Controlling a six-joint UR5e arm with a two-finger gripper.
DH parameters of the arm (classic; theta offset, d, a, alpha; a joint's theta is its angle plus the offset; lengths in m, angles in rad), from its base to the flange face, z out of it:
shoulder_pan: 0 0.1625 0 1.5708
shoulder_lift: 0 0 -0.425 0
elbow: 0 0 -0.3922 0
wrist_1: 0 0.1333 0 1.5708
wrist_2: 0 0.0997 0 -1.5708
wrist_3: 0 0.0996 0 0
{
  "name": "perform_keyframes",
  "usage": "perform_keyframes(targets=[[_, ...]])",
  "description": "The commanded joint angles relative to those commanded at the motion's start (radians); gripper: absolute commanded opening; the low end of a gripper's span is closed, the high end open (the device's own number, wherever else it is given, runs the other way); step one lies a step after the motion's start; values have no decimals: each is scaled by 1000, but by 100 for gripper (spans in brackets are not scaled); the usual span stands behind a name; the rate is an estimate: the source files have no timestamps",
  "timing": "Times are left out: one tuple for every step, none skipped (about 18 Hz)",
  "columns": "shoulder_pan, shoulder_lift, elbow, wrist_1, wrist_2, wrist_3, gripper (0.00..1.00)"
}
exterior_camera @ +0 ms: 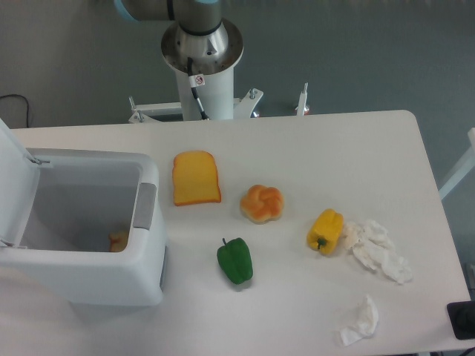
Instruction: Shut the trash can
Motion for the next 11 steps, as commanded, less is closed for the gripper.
perform_keyframes(targets=[[-2,-6,2,5,0,0,100],[-2,-12,2,12,0,0,100],[-2,-17,2,14,0,0,100],[-2,-18,2,14,2,0,100],[-2,-19,-1,14,2,0,100],[-2,-20,-3,14,3,0,100],[-2,-22,-3,14,6,0,100],[-2,-25,-5,14,9,0,100],[-2,-26,-5,14,14,0,100],[-2,-26,-6,14,18,0,100],[0,-25,-11,12,26,0,100]])
